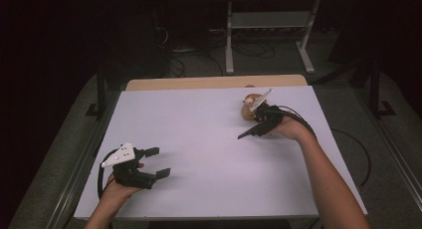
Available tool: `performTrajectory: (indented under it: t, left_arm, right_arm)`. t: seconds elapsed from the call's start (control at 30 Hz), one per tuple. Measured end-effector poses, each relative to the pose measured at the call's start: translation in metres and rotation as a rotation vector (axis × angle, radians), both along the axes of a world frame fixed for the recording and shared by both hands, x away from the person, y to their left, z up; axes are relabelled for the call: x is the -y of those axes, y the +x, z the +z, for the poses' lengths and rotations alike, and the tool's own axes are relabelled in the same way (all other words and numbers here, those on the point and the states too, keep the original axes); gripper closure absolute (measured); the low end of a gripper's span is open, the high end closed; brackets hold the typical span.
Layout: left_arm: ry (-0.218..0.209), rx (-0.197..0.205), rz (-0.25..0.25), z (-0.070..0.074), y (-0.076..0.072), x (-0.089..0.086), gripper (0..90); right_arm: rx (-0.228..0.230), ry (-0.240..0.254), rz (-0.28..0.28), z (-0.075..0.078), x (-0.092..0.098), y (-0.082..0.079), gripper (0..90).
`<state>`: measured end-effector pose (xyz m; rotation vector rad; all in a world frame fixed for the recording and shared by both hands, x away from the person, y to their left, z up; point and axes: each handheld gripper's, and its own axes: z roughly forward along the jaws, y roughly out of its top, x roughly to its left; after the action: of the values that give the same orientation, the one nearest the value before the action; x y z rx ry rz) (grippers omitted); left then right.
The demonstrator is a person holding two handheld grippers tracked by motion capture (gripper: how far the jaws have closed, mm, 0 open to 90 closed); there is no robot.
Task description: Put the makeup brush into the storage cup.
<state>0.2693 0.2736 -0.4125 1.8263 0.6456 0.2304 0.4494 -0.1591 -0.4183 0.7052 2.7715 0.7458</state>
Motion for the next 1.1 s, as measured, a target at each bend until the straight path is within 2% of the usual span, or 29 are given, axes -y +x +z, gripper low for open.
performTrajectory:
  t: [0.27, 0.73, 1.1]
  left_arm:
    - [0.005, 0.003, -0.004, 0.0, 0.0003, 0.0001, 12.2]
    - [0.003, 0.003, -0.006, 0.0001, 0.0002, 0.0003, 12.2]
    - [0.007, 0.008, -0.011, 0.0001, 0.0005, 0.0005, 12.2]
  right_arm:
    - [0.011, -0.078, 0.019, -0.0048, -0.0042, 0.0012, 37.4]
    - [0.002, -0.097, 0.024, -0.0048, -0.0058, 0.0023, 43.0]
    - [-0.032, -0.122, 0.055, -0.0039, -0.0055, 0.0014, 45.7]
